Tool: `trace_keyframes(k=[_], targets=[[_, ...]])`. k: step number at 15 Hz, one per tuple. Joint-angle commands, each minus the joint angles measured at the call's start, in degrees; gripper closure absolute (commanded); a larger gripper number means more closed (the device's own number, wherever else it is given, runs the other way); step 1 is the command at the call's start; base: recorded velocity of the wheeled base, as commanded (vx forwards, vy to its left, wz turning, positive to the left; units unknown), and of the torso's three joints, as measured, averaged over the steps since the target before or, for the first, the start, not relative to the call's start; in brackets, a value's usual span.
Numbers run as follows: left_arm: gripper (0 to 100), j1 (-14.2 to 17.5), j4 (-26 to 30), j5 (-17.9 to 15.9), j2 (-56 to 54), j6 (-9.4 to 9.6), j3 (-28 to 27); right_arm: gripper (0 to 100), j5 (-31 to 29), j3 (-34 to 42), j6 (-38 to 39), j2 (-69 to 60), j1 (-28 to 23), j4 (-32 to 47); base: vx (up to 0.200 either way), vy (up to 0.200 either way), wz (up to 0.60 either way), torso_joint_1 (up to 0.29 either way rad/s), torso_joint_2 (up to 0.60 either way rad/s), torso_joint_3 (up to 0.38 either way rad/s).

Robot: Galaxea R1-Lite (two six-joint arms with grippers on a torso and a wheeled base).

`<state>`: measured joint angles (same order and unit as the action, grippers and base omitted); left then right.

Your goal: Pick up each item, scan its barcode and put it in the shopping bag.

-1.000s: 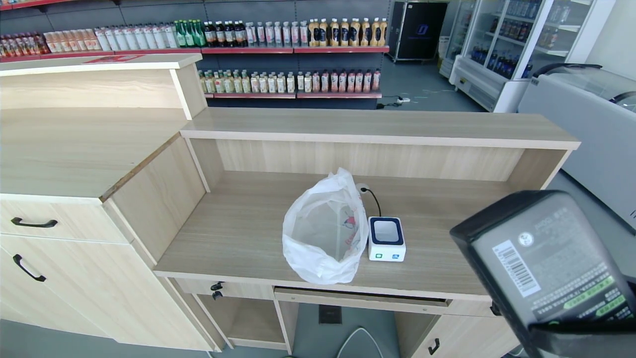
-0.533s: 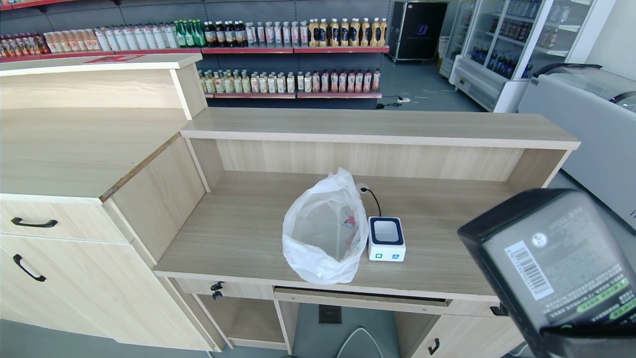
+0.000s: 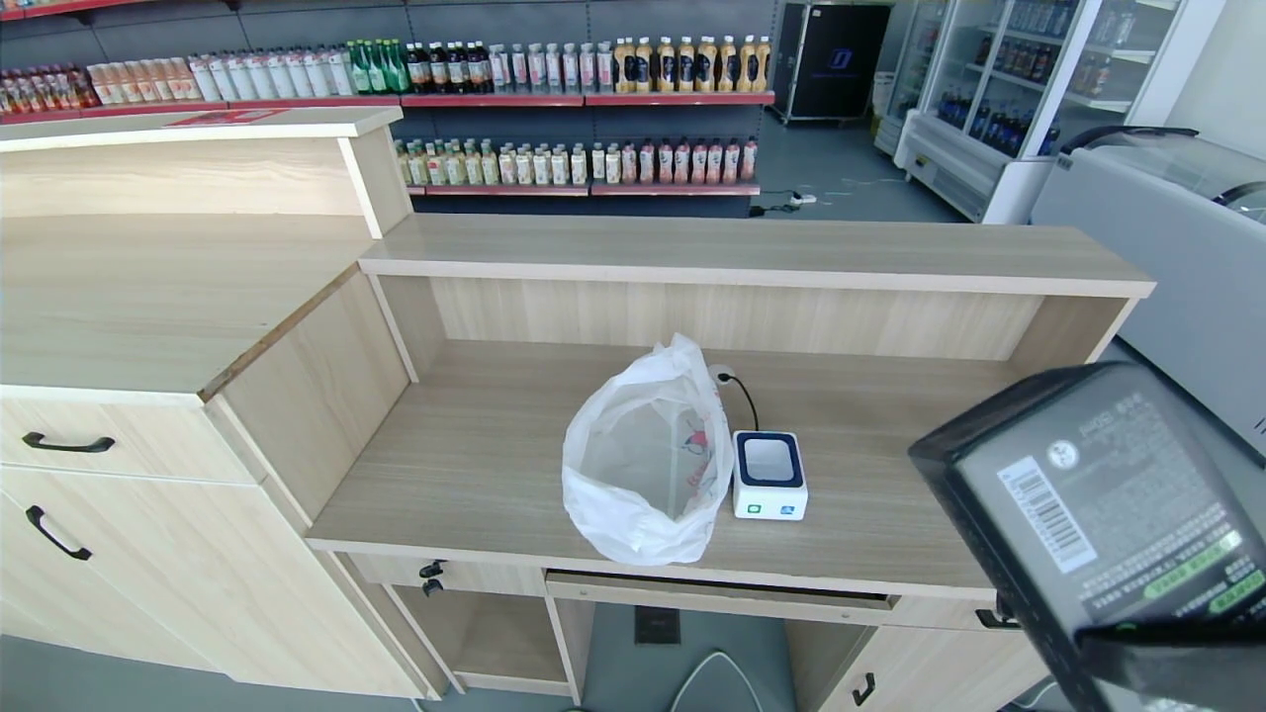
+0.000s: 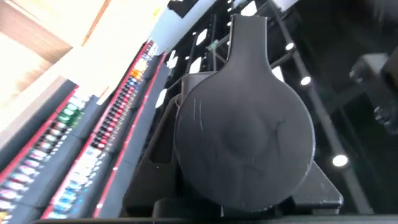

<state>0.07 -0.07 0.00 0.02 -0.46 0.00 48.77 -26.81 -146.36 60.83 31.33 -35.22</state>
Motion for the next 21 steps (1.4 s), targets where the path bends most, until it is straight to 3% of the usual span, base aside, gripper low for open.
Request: trace_keyframes(k=[1,2,3,4,7,8,10,12,14,16,17,18,19,21], targets=[[0,0.01,-0.01,0.00,-0.02,-0.06,0.00,100,-0.43,-0.70,19.53,0.78,-11.64,-0.03,0.000,0.000,0.00,0.000,0.00,0.000],[0,0.01,-0.01,0.00,-0.02,-0.06,0.00,100,-0.35,-0.61,26.83,0.78,-14.98,-0.03,0.000,0.000,0.00,0.000,0.00,0.000],[0,0.01,-0.01,0.00,-0.02,-0.06,0.00,100,-0.08,-0.70,40.45,1.31,-22.80,-0.38,0.000,0.000,0.00,0.000,0.00,0.000],[0,0.01,-0.01,0.00,-0.02,-0.06,0.00,100,-0.08,-0.79,48.80,1.40,-29.92,-0.38,0.000,0.000,0.00,0.000,0.00,0.000],[0,0.01,-0.01,0.00,-0.02,0.02,0.00,100,0.00,-0.97,69.81,1.57,-48.29,-0.46,0.000,0.000,0.00,0.000,0.00,0.000],[0,0.01,-0.01,0.00,-0.02,-0.06,0.00,100,-0.08,-1.14,74.91,2.36,-50.40,-0.46,0.000,0.000,0.00,0.000,0.00,0.000],[0,0.01,-0.01,0.00,-0.02,0.02,0.00,100,-0.35,-1.32,85.36,4.03,-52.34,-0.55,0.000,0.000,0.00,0.000,0.00,0.000],[0,0.01,-0.01,0.00,-0.02,0.02,0.00,100,-0.52,-1.67,88.70,4.82,-55.68,-0.55,0.000,0.000,0.00,0.000,0.00,0.000],[0,0.01,-0.01,0.00,-0.02,-0.06,0.00,100,-1.75,-0.79,93.71,4.74,-55.68,-0.46,0.000,0.000,0.30,0.001,0.00,0.004],[0,0.01,-0.01,0.00,-0.02,0.02,0.00,100,-10.72,-1.14,100.92,4.47,-54.88,-0.46,0.000,0.000,0.60,-0.002,0.00,0.009],[0,0.01,-0.01,0.00,-0.02,0.02,0.00,100,-19.07,-1.76,108.48,4.74,-51.90,-0.64,0.000,0.000,0.60,0.007,0.00,0.007],[0,0.01,-0.01,0.00,-0.02,0.02,0.00,100,-23.02,-2.37,111.56,4.91,-50.31,-0.46,0.000,0.000,0.60,-0.002,0.01,-0.002],[0,0.01,-0.01,0.00,-0.02,0.02,0.00,100,-26.27,-5.80,126.32,7.81,-44.51,1.29,0.000,0.000,0.60,0.007,0.00,-0.002],[0,0.01,-0.01,0.00,-0.02,-0.06,0.00,100,-26.36,-11.07,143.28,13.79,-43.02,2.52,0.000,0.000,0.00,0.000,0.00,0.000]])
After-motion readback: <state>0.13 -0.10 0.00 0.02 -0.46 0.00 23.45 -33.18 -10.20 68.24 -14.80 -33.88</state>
